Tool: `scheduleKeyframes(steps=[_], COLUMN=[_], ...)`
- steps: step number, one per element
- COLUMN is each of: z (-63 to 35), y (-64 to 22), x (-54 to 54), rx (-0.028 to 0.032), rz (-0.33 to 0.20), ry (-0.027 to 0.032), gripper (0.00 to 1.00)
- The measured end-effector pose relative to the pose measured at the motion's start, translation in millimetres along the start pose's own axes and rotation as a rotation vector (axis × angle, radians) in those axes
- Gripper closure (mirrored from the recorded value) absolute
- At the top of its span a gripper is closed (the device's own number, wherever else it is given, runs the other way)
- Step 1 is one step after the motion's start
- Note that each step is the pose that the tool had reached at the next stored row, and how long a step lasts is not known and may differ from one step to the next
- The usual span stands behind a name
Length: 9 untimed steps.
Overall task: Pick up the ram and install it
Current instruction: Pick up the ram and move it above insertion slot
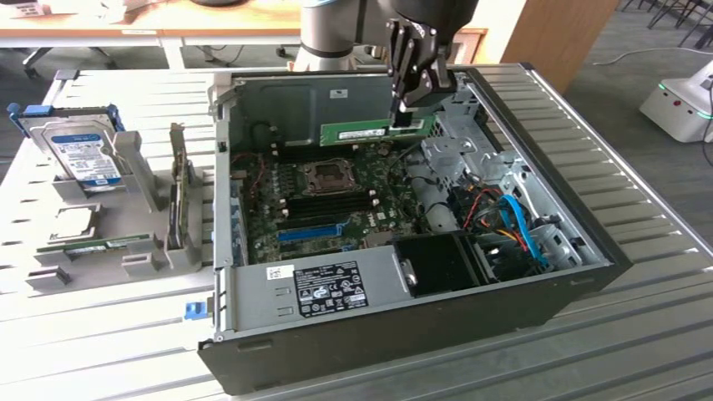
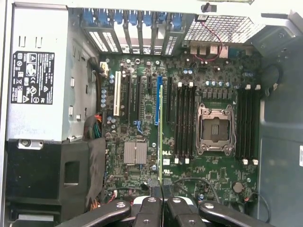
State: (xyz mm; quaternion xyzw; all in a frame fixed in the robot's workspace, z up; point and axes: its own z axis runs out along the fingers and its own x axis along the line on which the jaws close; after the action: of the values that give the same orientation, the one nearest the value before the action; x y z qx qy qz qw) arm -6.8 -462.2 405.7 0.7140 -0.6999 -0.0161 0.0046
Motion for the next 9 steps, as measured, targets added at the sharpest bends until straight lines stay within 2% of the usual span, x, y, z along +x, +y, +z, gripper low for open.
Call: scheduleKeyframes(steps=[9], z=[0.4], y=[12.0], x=[-0.2], rx=[0.0], rz=[0.0], ry=[-0.0001], gripper=[0.88])
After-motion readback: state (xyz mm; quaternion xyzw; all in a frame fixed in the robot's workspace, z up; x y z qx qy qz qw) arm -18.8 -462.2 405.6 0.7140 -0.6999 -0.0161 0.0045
